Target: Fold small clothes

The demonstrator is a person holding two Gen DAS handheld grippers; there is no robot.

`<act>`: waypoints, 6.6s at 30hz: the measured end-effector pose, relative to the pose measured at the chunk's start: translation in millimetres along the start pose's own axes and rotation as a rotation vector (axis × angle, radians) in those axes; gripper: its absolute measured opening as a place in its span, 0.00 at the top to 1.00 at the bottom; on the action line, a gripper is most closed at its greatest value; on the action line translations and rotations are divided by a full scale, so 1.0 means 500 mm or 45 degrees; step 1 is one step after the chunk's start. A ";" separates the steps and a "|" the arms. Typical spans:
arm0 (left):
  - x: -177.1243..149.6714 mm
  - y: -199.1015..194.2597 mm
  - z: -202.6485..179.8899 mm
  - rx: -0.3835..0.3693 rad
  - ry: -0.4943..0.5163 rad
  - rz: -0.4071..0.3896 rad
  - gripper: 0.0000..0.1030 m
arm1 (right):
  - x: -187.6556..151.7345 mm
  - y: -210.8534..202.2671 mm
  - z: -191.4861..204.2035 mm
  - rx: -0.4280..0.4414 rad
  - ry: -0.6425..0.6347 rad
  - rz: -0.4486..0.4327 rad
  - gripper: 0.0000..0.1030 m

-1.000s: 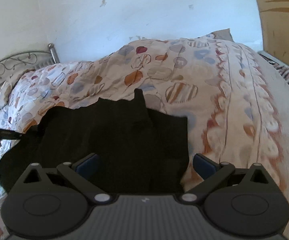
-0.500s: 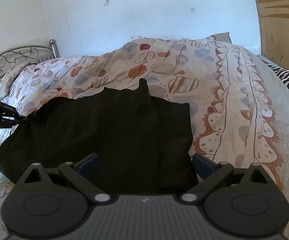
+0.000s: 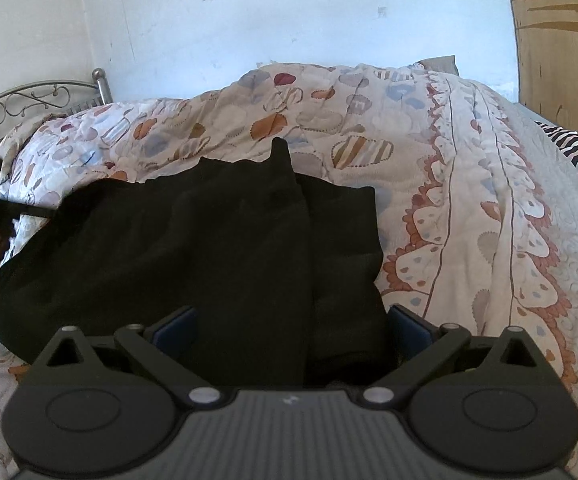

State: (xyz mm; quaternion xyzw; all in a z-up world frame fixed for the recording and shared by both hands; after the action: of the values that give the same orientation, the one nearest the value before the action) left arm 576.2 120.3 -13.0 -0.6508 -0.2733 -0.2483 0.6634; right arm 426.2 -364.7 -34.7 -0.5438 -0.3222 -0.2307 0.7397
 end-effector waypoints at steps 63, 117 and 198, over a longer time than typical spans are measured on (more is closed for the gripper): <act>-0.327 -0.270 0.073 -0.175 -0.221 0.129 0.87 | -0.036 -0.033 0.007 -0.227 0.033 -0.015 0.95; -0.394 -0.176 0.058 -0.469 -0.962 -0.010 0.01 | -0.062 0.108 0.318 -0.063 -0.253 -0.178 0.00; -0.118 -0.358 -0.646 -0.415 0.580 -0.222 0.89 | -0.092 -0.280 -0.093 -0.341 0.233 -0.331 0.00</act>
State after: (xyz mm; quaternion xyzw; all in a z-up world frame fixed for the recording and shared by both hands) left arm 423.3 -209.5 75.9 -0.6504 -0.1289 -0.4847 0.5704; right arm 308.3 -452.0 14.5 -0.5680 -0.2876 -0.4134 0.6509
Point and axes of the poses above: each gripper's, at about its wrist camera, not at the fingertips, and y roughly the way its jaws point, z to its left, x to its top, the point moved 3 cm from there along y, roughly the way its jaws point, and after that the axes turned 7 degrees about z, right-handed, at the moved point
